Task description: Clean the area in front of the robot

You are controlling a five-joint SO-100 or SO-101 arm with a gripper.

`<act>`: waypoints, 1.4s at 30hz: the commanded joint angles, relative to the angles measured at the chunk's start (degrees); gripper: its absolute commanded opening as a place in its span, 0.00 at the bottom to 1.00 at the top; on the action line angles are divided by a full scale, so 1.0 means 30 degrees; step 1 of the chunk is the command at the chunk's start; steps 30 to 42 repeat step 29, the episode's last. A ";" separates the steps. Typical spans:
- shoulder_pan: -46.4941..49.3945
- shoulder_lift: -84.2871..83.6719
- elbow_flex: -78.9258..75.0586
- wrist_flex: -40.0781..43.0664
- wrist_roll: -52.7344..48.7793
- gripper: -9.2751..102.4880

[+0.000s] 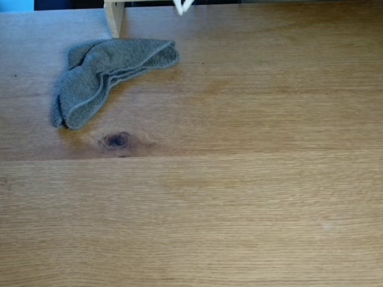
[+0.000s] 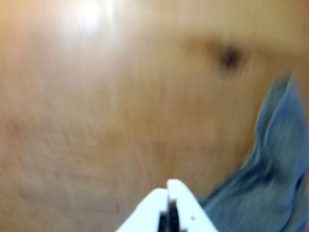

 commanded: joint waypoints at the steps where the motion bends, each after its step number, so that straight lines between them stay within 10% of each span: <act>1: -0.0176 0.0674 0.2402 0.0908 -0.0205 0.08; 42: -0.1553 0.0674 0.2168 0.2959 -0.0059 0.10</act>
